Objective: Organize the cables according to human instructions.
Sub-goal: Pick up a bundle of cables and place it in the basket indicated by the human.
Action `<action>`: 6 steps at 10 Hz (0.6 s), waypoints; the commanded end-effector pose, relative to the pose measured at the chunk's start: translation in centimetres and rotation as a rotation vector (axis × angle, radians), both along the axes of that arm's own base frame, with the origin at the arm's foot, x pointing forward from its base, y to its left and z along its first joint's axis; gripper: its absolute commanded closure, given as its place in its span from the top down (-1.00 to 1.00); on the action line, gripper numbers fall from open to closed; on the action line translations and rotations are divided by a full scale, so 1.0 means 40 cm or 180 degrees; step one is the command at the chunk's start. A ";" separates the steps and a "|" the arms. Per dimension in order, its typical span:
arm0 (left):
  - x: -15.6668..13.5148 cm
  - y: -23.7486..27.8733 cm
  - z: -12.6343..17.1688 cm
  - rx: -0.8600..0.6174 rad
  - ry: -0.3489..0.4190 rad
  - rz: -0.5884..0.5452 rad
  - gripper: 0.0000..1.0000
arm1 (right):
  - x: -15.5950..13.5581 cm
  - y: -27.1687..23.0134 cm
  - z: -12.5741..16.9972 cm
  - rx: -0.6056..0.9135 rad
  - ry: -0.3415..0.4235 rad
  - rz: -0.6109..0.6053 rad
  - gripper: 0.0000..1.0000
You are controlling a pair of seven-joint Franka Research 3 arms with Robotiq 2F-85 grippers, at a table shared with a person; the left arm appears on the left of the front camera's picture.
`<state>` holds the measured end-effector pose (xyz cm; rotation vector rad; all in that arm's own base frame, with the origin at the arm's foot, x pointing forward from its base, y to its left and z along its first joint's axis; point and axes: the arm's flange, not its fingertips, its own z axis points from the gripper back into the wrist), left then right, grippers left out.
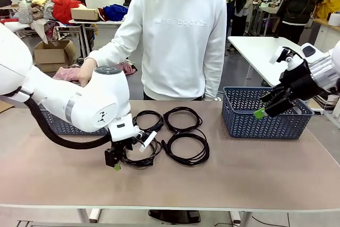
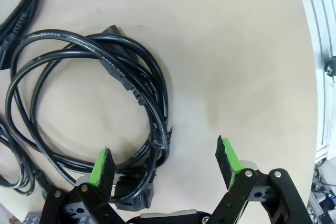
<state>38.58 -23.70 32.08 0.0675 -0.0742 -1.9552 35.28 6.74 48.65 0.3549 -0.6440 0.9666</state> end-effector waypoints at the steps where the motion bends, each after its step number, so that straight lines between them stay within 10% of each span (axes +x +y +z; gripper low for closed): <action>1: 0.019 -0.005 -0.007 0.0019 0.0006 -0.0006 1.00 | 0.008 -0.006 -0.003 0.0054 -0.0034 0.0085 1.00; 6: 0.032 -0.008 -0.022 -0.0001 0.0140 -0.0045 1.00 | 0.008 -0.006 -0.003 0.0054 -0.0034 0.0085 1.00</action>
